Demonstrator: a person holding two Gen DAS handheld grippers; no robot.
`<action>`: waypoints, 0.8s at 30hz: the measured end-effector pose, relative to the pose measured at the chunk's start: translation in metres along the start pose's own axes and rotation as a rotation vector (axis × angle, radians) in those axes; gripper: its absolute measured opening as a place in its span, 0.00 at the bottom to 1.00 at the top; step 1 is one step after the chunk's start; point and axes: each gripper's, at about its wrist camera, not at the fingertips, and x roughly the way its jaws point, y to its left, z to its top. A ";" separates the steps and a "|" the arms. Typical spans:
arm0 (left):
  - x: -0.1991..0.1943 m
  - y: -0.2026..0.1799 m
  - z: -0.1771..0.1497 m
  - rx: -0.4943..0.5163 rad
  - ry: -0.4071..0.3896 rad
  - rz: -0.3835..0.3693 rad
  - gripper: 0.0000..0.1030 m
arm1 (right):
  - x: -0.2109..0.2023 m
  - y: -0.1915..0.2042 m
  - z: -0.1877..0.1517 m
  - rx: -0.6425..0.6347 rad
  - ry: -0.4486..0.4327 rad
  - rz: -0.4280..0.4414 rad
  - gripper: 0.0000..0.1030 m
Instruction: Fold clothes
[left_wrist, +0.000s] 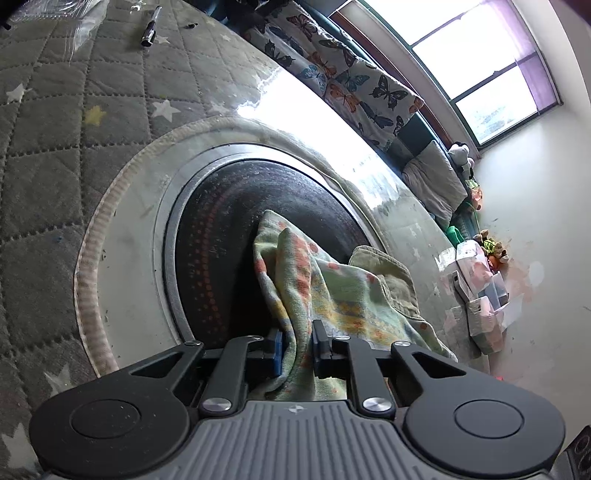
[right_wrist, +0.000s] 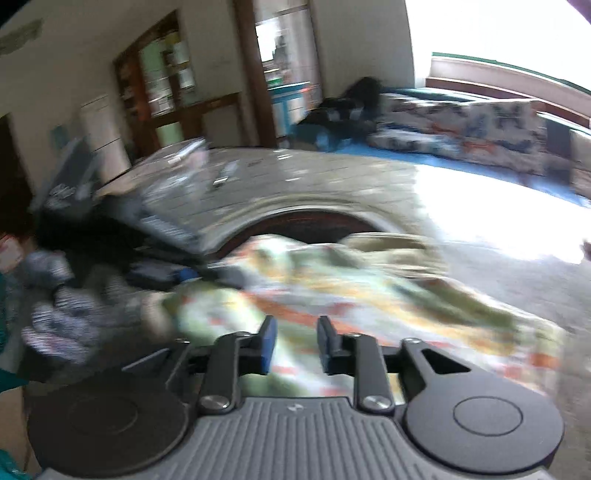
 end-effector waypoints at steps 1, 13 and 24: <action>0.000 -0.001 0.000 0.009 -0.003 0.003 0.16 | -0.004 -0.012 -0.001 0.026 -0.007 -0.034 0.30; 0.001 -0.013 -0.004 0.095 -0.023 0.034 0.16 | -0.017 -0.114 -0.025 0.284 -0.034 -0.289 0.49; 0.002 -0.020 -0.005 0.136 -0.026 0.043 0.14 | -0.004 -0.109 -0.028 0.325 -0.043 -0.258 0.26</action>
